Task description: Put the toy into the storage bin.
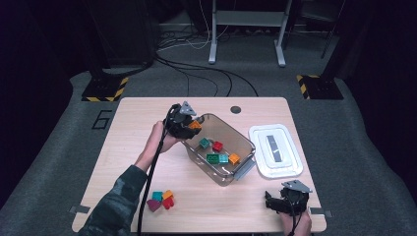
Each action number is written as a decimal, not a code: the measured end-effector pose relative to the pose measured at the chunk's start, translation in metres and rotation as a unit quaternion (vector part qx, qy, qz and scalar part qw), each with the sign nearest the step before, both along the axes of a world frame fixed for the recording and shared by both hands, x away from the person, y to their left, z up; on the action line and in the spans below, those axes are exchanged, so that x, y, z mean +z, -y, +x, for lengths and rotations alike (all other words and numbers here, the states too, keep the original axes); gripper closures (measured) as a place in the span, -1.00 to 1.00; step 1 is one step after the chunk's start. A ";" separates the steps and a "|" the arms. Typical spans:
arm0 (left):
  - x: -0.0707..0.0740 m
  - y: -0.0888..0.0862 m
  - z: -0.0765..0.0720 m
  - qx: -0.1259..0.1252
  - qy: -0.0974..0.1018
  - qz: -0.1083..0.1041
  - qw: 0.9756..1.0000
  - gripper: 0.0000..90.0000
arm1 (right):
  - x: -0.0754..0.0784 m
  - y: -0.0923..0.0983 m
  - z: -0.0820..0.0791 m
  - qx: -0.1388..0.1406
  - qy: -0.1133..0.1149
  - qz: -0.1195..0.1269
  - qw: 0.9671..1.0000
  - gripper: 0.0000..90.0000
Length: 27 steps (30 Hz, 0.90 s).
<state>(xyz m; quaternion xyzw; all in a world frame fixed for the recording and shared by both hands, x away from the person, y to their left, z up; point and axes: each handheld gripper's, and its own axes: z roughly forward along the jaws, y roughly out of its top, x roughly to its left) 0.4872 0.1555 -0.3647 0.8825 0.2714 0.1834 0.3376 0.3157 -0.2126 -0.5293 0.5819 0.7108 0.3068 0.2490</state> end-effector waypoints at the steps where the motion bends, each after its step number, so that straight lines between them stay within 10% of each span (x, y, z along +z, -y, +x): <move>1: -0.001 0.001 0.001 0.000 -0.002 0.004 1.000 0.30 | 0.000 0.000 0.000 0.000 0.000 0.000 1.000 -0.92; 13: -0.009 0.008 0.008 -0.003 -0.013 0.008 1.000 0.28 | 0.000 0.000 0.000 0.000 0.000 0.000 1.000 -0.92; 20: -0.005 0.001 0.004 0.017 -0.015 -0.010 1.000 -0.46 | 0.000 0.000 0.000 0.000 0.000 0.000 1.000 -0.92; 27: 0.004 -0.017 -0.012 0.023 0.000 -0.023 0.999 -0.69 | 0.000 0.000 0.000 0.000 0.000 0.000 1.000 -0.92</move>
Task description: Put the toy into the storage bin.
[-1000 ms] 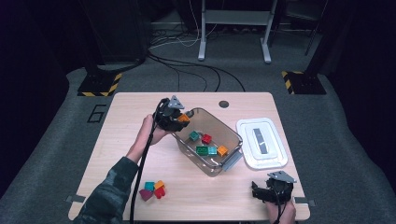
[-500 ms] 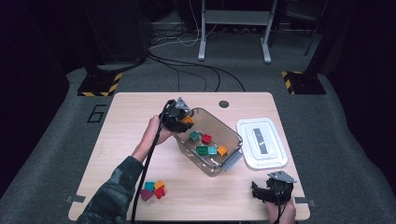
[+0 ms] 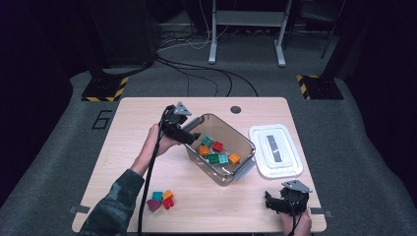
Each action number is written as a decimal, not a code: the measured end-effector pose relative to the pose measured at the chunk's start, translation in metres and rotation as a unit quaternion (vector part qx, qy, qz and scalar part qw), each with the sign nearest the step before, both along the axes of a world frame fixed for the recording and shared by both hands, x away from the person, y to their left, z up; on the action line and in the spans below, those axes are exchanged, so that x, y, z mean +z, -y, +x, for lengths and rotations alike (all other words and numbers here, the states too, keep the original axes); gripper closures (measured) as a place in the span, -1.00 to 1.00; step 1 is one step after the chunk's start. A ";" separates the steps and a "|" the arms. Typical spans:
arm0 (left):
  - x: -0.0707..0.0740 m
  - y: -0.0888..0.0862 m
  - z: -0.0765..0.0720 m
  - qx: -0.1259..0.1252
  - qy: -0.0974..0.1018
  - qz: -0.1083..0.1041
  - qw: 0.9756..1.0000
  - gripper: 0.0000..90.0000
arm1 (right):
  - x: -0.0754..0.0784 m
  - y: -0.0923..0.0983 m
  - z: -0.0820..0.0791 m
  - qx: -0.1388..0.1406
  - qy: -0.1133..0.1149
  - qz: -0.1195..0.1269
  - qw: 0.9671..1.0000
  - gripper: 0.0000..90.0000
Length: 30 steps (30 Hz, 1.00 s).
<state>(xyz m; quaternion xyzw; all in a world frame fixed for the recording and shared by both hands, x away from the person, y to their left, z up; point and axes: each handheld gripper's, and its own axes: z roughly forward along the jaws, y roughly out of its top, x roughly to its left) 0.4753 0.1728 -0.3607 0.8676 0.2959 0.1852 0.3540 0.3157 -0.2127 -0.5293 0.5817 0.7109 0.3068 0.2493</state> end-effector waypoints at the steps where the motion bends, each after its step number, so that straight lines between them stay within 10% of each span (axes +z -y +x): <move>1: 0.001 -0.004 -0.004 0.002 0.003 0.000 1.000 -0.69 | 0.000 0.000 0.000 0.000 0.000 0.000 1.000 -0.92; 30: -0.037 -0.074 -0.066 0.037 -0.004 0.009 0.999 -0.84 | 0.000 0.000 0.000 0.000 0.000 -0.001 1.000 -0.92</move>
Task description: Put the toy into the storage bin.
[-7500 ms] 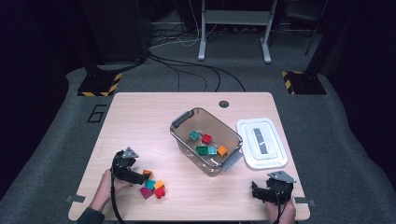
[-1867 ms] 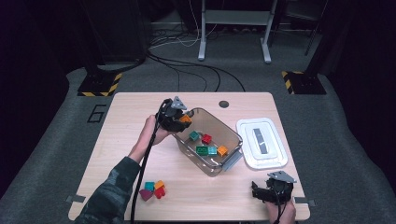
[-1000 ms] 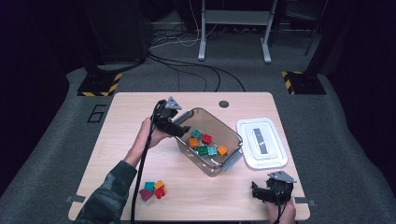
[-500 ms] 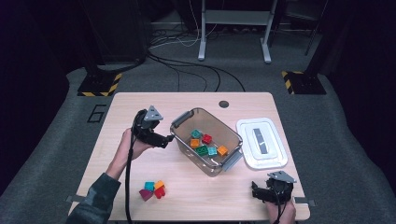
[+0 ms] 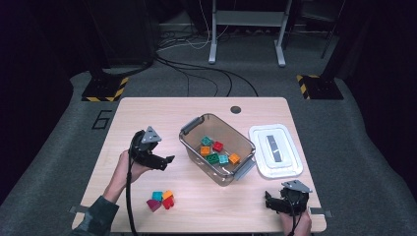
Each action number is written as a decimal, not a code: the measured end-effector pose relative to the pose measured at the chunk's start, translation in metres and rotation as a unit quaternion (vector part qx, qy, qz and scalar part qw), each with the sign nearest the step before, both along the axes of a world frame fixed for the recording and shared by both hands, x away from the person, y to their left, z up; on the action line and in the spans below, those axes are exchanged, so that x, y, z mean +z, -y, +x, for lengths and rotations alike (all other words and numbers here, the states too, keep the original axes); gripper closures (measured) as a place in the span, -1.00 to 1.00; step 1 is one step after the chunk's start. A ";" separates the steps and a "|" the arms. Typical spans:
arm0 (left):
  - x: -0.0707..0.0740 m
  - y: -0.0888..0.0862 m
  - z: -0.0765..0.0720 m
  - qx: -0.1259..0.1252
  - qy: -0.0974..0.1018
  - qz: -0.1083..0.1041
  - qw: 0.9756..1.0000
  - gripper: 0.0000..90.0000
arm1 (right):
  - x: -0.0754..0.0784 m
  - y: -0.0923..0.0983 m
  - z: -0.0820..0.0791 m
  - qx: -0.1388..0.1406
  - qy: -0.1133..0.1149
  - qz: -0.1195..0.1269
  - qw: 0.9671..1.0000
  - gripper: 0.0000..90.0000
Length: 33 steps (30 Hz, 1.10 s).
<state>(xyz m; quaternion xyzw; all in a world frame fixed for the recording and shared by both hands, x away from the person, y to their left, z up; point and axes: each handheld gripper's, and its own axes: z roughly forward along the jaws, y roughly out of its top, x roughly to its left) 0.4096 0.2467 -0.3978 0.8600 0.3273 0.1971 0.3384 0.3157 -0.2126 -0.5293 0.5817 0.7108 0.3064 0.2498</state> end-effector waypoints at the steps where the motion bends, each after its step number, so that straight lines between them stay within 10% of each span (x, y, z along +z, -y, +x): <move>1: -0.003 -0.002 -0.002 0.000 0.001 0.002 1.000 -0.84 | 0.000 0.000 0.000 0.000 0.000 0.000 1.000 -0.92; 33: -0.066 -0.010 -0.047 -0.014 -0.059 0.015 0.998 -0.88 | 0.000 0.000 0.000 -0.001 0.000 0.000 1.000 -0.92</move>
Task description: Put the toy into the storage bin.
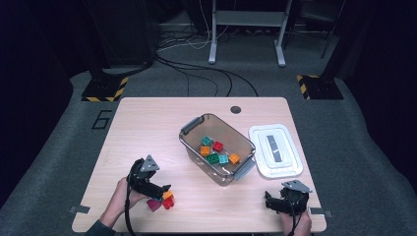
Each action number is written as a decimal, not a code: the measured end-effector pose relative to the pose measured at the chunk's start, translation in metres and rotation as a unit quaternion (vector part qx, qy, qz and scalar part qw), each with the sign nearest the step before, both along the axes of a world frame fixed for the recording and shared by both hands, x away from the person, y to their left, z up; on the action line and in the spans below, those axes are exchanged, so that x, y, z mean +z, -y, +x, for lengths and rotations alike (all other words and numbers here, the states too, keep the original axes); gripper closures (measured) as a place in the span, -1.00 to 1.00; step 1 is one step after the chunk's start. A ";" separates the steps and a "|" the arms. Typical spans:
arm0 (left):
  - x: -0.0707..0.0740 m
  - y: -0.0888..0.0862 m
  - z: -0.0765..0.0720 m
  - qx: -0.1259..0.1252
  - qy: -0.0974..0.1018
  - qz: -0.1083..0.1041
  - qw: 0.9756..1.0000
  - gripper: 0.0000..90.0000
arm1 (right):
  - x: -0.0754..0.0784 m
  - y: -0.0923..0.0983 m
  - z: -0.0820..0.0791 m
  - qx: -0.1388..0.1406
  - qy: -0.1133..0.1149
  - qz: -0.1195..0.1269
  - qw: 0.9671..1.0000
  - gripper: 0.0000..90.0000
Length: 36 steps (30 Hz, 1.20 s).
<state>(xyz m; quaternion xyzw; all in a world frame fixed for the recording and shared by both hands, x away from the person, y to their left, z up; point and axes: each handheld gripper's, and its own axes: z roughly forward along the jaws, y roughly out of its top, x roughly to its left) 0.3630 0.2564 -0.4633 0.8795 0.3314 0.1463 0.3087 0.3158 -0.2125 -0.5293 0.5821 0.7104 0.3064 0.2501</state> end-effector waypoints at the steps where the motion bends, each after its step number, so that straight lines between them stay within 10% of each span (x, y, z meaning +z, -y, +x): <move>1: -0.001 0.000 -0.001 -0.003 -0.002 0.002 1.000 -0.88 | 0.000 0.000 0.000 0.000 0.000 0.000 1.000 -0.92; 26: -0.026 0.004 -0.008 0.002 -0.019 0.028 0.999 -0.87 | 0.000 0.000 0.000 0.000 0.000 0.000 1.000 -0.92; 36: -0.026 0.006 -0.009 -0.028 -0.017 0.021 0.999 0.09 | 0.000 0.000 0.000 -0.001 -0.001 0.000 1.000 -0.92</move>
